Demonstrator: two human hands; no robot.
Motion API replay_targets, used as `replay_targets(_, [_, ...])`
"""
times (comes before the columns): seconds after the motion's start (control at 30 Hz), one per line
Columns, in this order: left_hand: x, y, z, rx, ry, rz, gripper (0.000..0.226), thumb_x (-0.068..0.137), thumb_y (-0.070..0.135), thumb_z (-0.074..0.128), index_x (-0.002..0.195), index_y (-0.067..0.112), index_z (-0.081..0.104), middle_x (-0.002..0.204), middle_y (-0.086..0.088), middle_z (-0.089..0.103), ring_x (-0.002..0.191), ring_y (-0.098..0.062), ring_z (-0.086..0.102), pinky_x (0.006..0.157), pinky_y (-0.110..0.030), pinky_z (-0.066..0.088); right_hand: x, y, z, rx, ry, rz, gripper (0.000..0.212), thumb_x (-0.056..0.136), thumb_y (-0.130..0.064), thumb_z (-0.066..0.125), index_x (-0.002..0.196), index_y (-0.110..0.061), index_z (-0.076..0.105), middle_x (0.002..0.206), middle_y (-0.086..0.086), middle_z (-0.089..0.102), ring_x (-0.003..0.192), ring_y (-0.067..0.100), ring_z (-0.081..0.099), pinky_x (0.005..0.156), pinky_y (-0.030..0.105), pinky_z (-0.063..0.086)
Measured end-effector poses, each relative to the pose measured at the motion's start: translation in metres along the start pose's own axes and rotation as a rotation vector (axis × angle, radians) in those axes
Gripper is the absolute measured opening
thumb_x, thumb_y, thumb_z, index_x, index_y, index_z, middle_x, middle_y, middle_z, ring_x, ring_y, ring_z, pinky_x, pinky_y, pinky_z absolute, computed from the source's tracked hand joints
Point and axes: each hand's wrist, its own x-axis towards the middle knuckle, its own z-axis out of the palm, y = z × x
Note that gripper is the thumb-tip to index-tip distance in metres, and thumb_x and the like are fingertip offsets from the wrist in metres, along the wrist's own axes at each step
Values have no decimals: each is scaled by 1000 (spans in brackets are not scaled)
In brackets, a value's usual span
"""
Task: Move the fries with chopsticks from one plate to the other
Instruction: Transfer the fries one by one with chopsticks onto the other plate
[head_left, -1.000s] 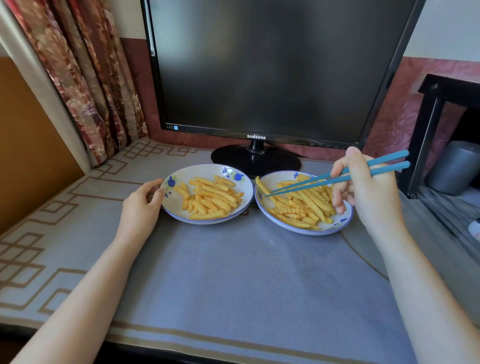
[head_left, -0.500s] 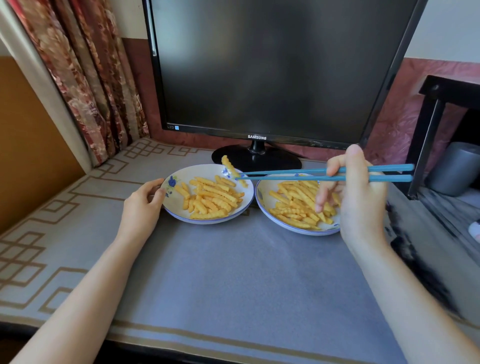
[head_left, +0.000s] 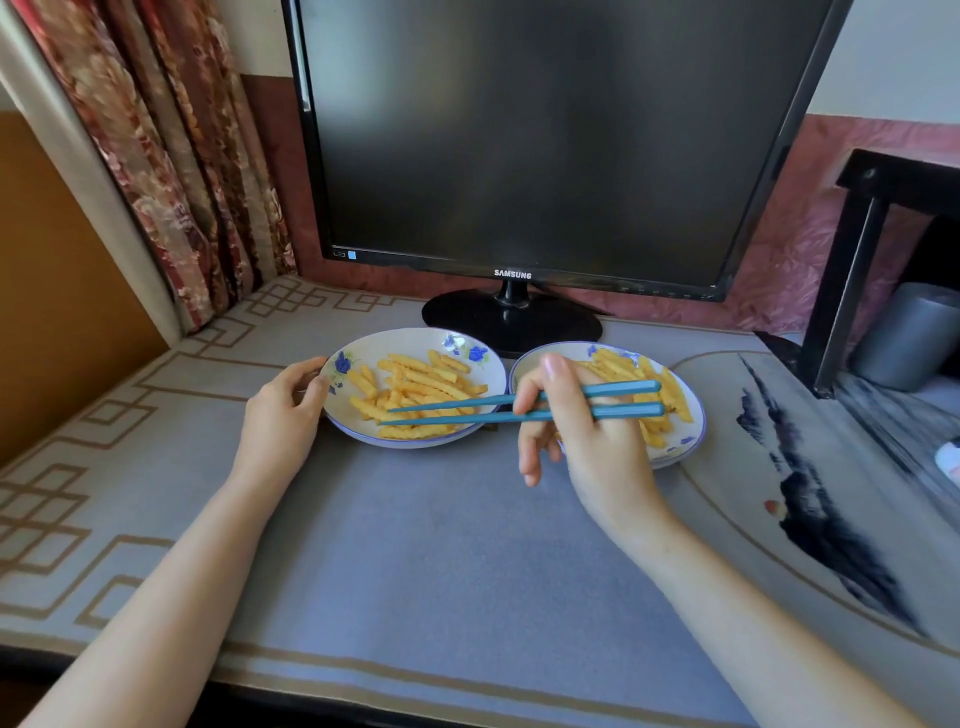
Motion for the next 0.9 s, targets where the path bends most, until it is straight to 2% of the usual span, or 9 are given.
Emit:
replay_targets(0.1, [-1, 1, 0, -2, 1, 1, 31, 96, 18, 45, 122, 16, 61, 115, -3, 65, 96, -9, 51, 82, -21, 33, 4, -10, -12, -35, 64, 9, 41, 104, -21, 35, 69, -6, 52, 41, 18, 47, 33, 19, 44, 41, 15, 34])
replay_targets(0.37, [-1, 1, 0, -18, -4, -6, 31, 95, 18, 46, 123, 16, 61, 112, 0, 64, 95, -7, 51, 82, -19, 33, 25, -28, -77, -274, 302, 10, 41, 104, -23, 37, 70, -5, 51, 41, 17, 46, 31, 24, 37, 36, 15, 29])
replay_targets(0.57, [-2, 3, 0, -21, 0, -9, 31, 95, 18, 45, 122, 17, 61, 101, 7, 59, 93, -7, 51, 80, -18, 32, 27, -39, -96, -317, 330, 41, 40, 104, -18, 36, 69, -3, 49, 37, 10, 46, 27, 18, 38, 33, 13, 28])
replay_targets(0.9, [-1, 2, -1, -24, -4, -6, 31, 95, 17, 46, 122, 16, 61, 111, -1, 64, 94, -7, 51, 82, -19, 33, 28, -36, -100, -366, 337, 123, 40, 103, -21, 36, 70, -2, 50, 36, 9, 48, 26, 17, 39, 33, 14, 29])
